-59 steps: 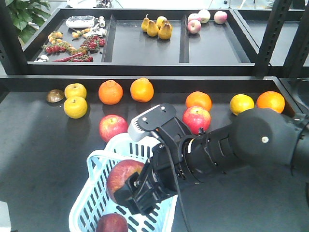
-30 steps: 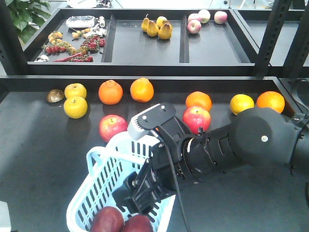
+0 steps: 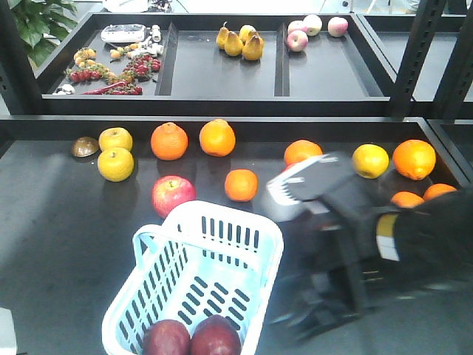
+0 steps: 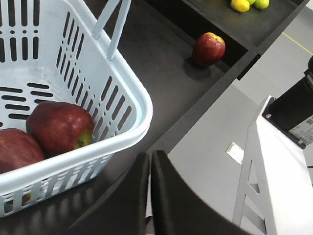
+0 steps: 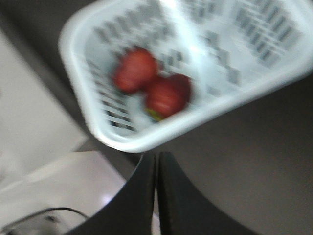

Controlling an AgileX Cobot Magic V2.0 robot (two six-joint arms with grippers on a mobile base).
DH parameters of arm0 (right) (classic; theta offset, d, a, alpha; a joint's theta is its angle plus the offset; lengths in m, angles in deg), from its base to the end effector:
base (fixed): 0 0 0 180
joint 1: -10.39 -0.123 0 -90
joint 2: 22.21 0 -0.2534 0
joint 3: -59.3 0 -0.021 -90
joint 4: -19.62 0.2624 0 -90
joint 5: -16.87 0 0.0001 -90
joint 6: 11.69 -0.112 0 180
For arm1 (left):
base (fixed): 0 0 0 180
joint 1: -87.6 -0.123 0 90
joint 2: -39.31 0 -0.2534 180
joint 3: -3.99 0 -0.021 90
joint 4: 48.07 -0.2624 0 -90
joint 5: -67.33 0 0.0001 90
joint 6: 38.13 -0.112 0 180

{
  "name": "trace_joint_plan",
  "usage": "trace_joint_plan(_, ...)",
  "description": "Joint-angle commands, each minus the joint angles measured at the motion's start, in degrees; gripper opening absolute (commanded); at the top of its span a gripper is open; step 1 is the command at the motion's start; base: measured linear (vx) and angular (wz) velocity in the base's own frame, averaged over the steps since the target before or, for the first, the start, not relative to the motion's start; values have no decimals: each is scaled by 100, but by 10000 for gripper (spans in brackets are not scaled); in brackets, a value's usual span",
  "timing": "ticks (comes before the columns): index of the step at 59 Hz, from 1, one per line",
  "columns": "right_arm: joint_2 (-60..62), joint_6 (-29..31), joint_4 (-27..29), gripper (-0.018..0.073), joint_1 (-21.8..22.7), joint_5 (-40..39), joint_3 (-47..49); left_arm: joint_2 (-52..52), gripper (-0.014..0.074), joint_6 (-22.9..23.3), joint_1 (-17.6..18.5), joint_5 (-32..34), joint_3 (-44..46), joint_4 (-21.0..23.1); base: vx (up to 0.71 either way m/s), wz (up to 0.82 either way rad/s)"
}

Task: Pick three apples into basket with both arms
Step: 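Reach the right gripper down over a third red apple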

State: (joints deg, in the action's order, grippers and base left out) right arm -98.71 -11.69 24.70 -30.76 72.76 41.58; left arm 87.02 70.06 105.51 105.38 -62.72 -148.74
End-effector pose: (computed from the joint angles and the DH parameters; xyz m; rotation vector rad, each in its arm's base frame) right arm 0.1902 0.1772 0.2742 -0.8974 2.5048 0.3576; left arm 0.1240 -0.1113 0.1730 0.6293 2.0538 -0.9254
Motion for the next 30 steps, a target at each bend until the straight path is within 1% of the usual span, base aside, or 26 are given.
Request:
trace_joint_plan(1,387,-1325,-1587,-9,20,497,182,9,-6,13,-2,-4,138,-106,0,0)
trace_joint_plan(4,450,-1734,-2144,-7,20,933,182,9,-6,13,-2,-4,138,-106,0,0)
trace_joint_plan(9,458,-2102,-2809,-4,20,1623,182,9,-6,13,-2,-4,138,-106,0,0)
trace_joint_plan(13,465,-2284,-3202,3,26,1776,176,9,-6,13,-2,-4,138,-106,0,0)
trace_joint_plan(16,492,-2443,-3338,16,108,1729,176,9,-6,13,-2,-4,138,-106,0,0)
trace_joint_plan(18,492,-2482,-3336,31,260,1694,176,9,-6,13,-2,-4,138,-106,0,0)
trace_joint_plan(22,492,-2401,-3215,66,736,1678,176,9,-6,13,-2,-4,138,-106,0,0)
trace_joint_plan(26,492,-2118,-3081,116,1382,1620,176,9,-6,13,-2,-4,138,-106,0,0)
trace_joint_plan(29,492,-1880,-2989,162,1934,1498,176,9,-6,13,-2,-4,138,-106,0,0)
trace_joint_plan(30,492,-1789,-2948,175,2190,1427,176,9,-6,13,-2,-4,138,-106,0,0)
